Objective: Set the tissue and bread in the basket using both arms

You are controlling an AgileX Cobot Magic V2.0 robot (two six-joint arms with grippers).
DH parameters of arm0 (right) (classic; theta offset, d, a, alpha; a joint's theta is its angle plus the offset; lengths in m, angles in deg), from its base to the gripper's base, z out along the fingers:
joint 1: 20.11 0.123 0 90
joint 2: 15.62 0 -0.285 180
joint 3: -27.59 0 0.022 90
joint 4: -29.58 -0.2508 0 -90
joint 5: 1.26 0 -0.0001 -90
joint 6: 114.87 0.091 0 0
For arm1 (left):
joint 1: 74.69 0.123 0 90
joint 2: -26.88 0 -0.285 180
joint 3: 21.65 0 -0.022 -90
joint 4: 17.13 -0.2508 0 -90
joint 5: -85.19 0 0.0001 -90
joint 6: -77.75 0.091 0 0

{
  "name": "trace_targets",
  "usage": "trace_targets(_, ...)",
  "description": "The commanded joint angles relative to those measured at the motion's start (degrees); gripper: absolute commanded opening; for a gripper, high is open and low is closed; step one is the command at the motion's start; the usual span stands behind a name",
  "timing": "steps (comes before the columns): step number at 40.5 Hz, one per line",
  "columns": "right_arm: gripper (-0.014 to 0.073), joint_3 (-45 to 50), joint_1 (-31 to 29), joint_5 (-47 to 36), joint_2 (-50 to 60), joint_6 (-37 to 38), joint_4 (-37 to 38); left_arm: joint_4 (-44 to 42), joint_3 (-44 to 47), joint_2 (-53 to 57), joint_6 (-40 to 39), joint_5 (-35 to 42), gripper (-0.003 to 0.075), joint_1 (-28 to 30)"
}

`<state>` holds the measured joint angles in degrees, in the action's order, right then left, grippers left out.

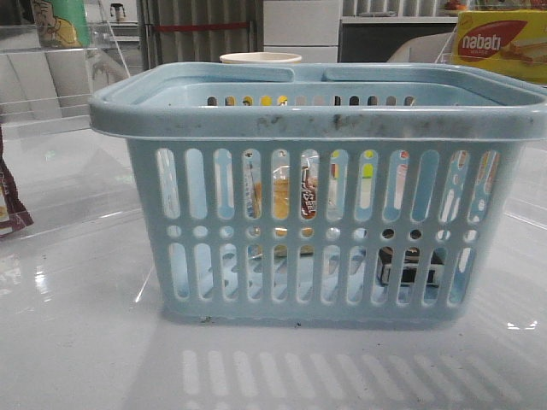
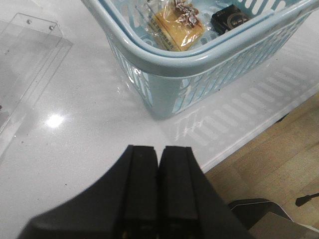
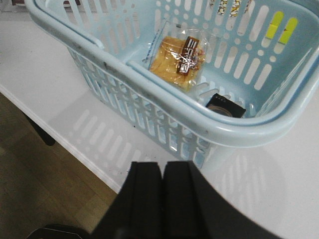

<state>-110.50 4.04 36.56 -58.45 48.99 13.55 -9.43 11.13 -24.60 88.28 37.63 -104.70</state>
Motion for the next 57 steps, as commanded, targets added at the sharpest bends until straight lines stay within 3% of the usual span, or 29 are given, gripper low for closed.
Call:
trace_targets(1,0.0056,-1.5,-0.1,-3.9,-0.4,-0.5,-0.4,1.0,-1.4,0.2,-0.5,4.0,0.0092,-0.5)
trace_targets(8,0.0056,-1.5,-0.1,-3.9,-0.4,-0.5,-0.4,1.0,-1.4,0.2,-0.5,4.0,0.0092,-0.5)
trace_targets(16,0.0056,-1.5,-0.1,-3.9,-0.3,-0.5,-0.4,0.1,3.3,5.2,-0.3,10.5,0.0092,2.8)
trace_targets(30,0.0056,-1.5,-0.1,-3.9,-0.3,-0.5,-0.4,3.4,23.5,21.7,-0.3,38.5,0.0092,19.4)
trace_targets(48,0.0056,-1.5,-0.1,-3.9,-0.3,-0.5,-0.4,3.5,39.4,44.4,-0.3,42.2,0.0092,27.7)
trace_targets(57,0.0056,-1.5,-0.1,-3.7,-0.3,-0.5,-0.4,3.4,43.5,45.0,-0.3,48.0,0.0092,27.7)
